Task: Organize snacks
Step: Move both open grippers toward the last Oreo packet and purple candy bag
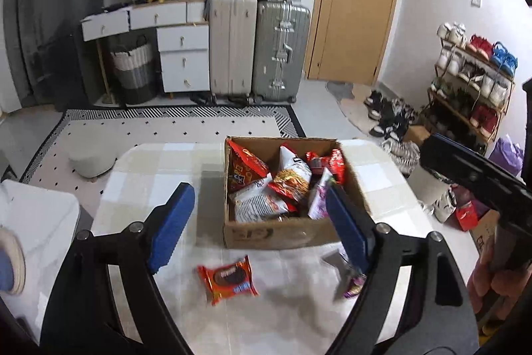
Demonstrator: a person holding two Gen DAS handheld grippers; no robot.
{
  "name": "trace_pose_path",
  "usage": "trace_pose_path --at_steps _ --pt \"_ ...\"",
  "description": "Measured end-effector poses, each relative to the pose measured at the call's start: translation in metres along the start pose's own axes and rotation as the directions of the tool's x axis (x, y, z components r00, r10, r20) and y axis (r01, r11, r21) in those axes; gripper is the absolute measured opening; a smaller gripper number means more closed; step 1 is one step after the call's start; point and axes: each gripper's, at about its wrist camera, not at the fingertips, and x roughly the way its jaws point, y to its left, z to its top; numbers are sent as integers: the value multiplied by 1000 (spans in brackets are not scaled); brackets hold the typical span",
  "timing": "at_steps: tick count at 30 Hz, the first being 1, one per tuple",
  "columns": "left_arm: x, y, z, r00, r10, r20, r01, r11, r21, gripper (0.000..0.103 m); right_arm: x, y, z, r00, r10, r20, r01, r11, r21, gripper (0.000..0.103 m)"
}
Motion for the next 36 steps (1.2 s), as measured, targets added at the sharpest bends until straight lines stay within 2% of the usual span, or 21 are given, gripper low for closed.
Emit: trace_pose_path --at_steps 4,7,9,14,15,17,20,24,30,36 --pt "-59 -5 -15 998 3 60 -2 1000 -10 84 -54 24 -12 998 31 61 -32 999 16 87" --pt "-102 -8 -30 996 -9 92 11 1000 -14 93 -91 43 -24 994 54 95 -56 998 24 89" --pt "-134 -8 -43 993 -7 121 10 999 -31 102 -117 57 -35 991 59 122 -63 998 28 94" --pt "-198 -8 -76 986 -2 169 4 1000 -12 102 -165 87 -62 987 62 151 -65 998 12 95" --pt "-209 -7 -83 985 -3 171 5 1000 -10 102 -175 92 -68 985 58 162 -60 998 7 98" --pt "-231 -7 -100 984 2 177 -2 1000 -5 102 -191 102 -81 983 33 178 -34 999 1 101" --pt "-256 -2 -123 982 18 186 -16 1000 -13 102 -206 106 -99 984 -4 180 2 1000 7 102" --pt "-278 1 -147 977 32 209 -32 999 -3 102 -211 105 -118 984 -62 166 62 998 9 102" --pt "-277 11 -173 986 38 163 -35 999 -22 102 -194 86 -138 992 -92 82 88 994 57 102" --pt "-226 20 -167 994 49 103 -45 998 -41 102 -163 64 -144 995 -98 35 95 992 87 102"
